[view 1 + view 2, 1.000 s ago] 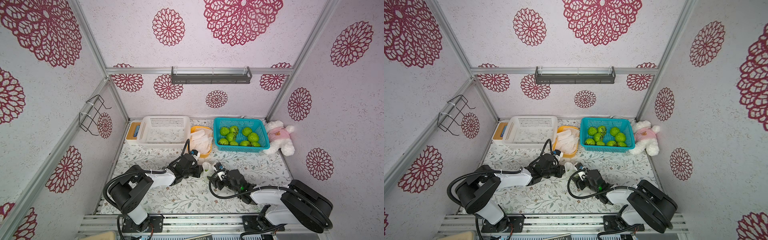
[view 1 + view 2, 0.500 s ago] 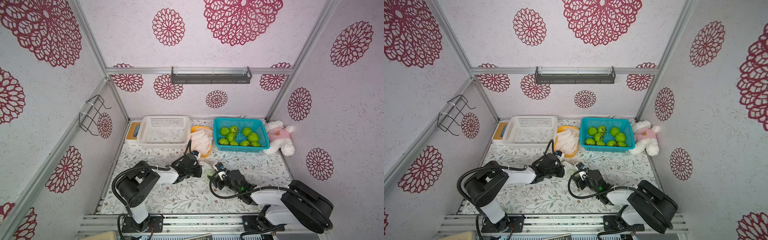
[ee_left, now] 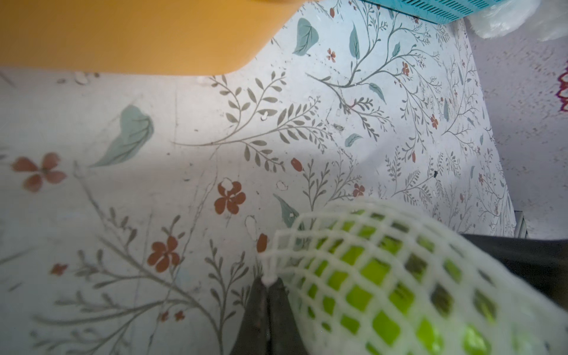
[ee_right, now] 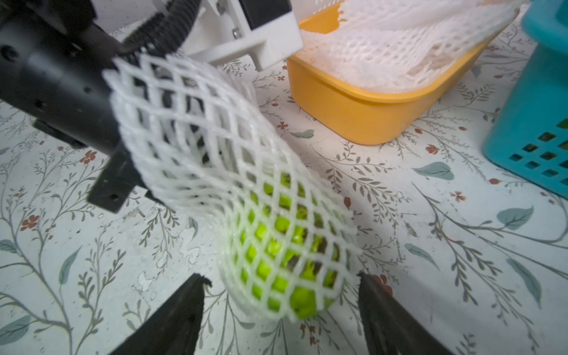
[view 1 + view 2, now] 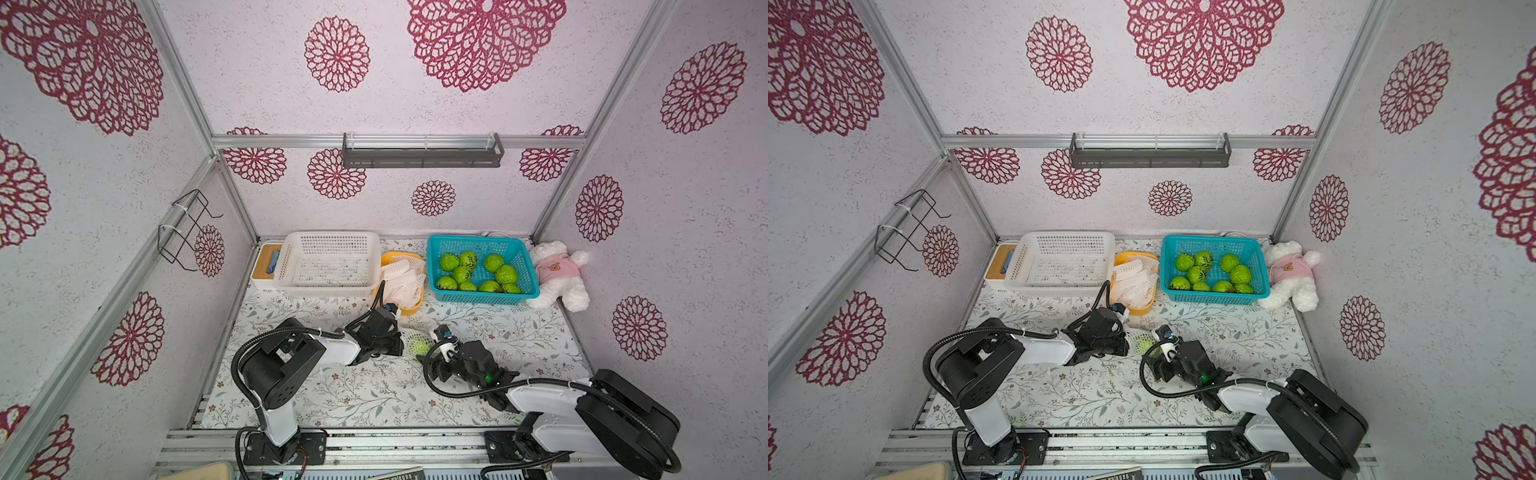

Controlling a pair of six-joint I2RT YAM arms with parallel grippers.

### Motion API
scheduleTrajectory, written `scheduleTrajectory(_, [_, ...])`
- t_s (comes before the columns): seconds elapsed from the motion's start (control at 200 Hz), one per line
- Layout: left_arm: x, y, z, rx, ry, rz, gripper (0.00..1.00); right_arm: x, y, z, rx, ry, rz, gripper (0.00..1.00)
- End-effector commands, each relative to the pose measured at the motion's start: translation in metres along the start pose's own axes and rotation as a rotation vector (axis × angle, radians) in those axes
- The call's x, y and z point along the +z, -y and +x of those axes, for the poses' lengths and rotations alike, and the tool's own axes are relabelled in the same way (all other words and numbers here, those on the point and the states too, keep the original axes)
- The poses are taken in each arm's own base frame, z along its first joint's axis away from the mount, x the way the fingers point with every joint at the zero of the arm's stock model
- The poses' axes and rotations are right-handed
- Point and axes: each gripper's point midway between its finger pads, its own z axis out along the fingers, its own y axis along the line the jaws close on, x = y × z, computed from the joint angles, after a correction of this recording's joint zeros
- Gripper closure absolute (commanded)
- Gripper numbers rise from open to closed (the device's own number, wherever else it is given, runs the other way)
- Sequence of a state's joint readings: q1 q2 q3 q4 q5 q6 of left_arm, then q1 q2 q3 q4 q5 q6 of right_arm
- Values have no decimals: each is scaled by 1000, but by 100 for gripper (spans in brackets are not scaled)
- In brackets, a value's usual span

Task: Sleeve custard apples in foam nets
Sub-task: Put on the foam net on the custard apple.

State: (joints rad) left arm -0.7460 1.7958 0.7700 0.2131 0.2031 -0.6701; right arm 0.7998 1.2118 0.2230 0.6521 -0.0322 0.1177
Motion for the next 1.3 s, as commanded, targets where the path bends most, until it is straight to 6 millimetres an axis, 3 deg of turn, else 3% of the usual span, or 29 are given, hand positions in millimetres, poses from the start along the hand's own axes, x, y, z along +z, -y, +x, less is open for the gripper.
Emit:
scheduleTrajectory(0.0, [-3,0,-11,1,26,-21,100,-13,-5,-30,46,72,-25,14])
scheduleTrajectory(0.205, [-2,2,-15,4,30,-22,100,-43,16,-59,218,154,97,10])
scheduleTrajectory(0.325, [-3,3,-17,5,31,-21,100,-50,38,-65,457,120,198,18])
scheduleTrajectory(0.39, [-4,4,-19,5,39,-22,100,-46,45,-61,619,62,217,23])
scheduleTrajectory(0.605, [-7,10,-21,12,48,-24,100,-13,19,-53,947,-38,29,28])
scheduleTrajectory(0.761, [-5,16,-21,25,46,-29,100,-11,18,-49,988,-37,24,29])
scheduleTrajectory(0.931, [-3,23,-24,35,48,-27,100,-9,22,-31,1019,-52,47,32])
scheduleTrajectory(1.171, [-2,30,-28,42,52,-29,100,-4,21,-12,1048,-77,50,48])
scheduleTrajectory(1.291, [-1,32,-28,47,48,-29,100,-5,26,-1,1056,-84,84,65])
